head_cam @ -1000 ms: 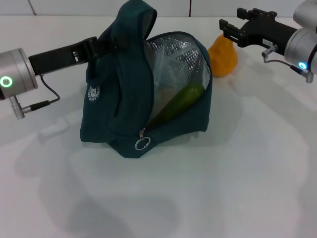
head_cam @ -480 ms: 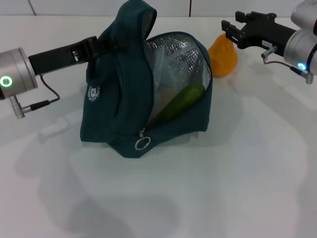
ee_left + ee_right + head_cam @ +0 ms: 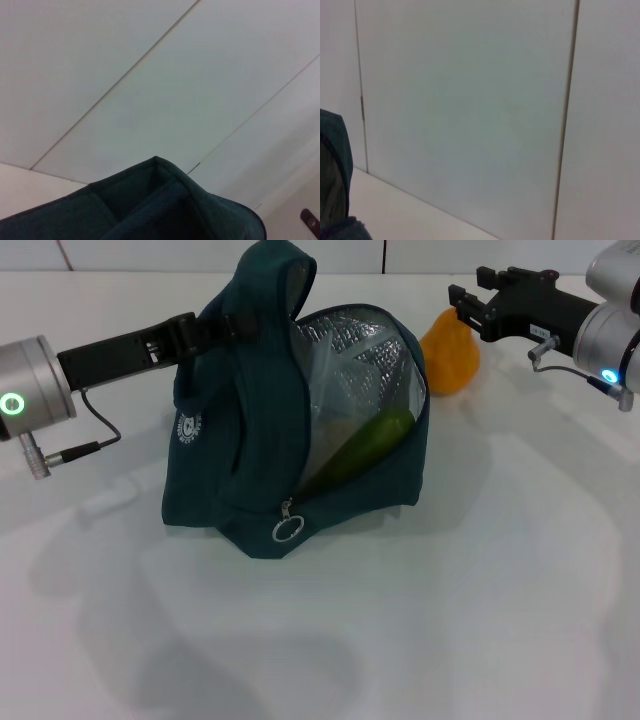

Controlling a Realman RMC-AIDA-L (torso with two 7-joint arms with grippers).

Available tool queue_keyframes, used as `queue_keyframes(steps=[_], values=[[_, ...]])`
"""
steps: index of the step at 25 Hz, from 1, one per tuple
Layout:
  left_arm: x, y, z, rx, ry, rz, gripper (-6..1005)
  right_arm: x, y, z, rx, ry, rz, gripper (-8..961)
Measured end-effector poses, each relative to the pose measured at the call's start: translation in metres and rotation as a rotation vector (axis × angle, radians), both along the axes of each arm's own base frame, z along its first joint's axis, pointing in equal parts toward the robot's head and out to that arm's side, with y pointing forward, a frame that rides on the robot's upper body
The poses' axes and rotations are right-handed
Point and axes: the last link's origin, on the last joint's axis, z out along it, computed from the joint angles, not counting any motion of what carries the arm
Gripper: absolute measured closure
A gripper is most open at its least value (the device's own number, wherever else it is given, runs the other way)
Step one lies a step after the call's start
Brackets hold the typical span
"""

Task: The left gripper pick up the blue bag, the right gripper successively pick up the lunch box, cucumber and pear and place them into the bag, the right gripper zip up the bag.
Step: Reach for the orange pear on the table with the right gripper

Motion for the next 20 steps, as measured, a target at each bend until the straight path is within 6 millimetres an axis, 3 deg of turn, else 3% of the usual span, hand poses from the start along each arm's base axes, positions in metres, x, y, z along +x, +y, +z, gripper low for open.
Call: queue_keyframes(steps=[20], values=[[0.0012,0.0044,-0.0003,0.010,0.006,0.006,958,-0.0025,0.0038,-0.0034,-0.005,-0.026,-0.011,598]])
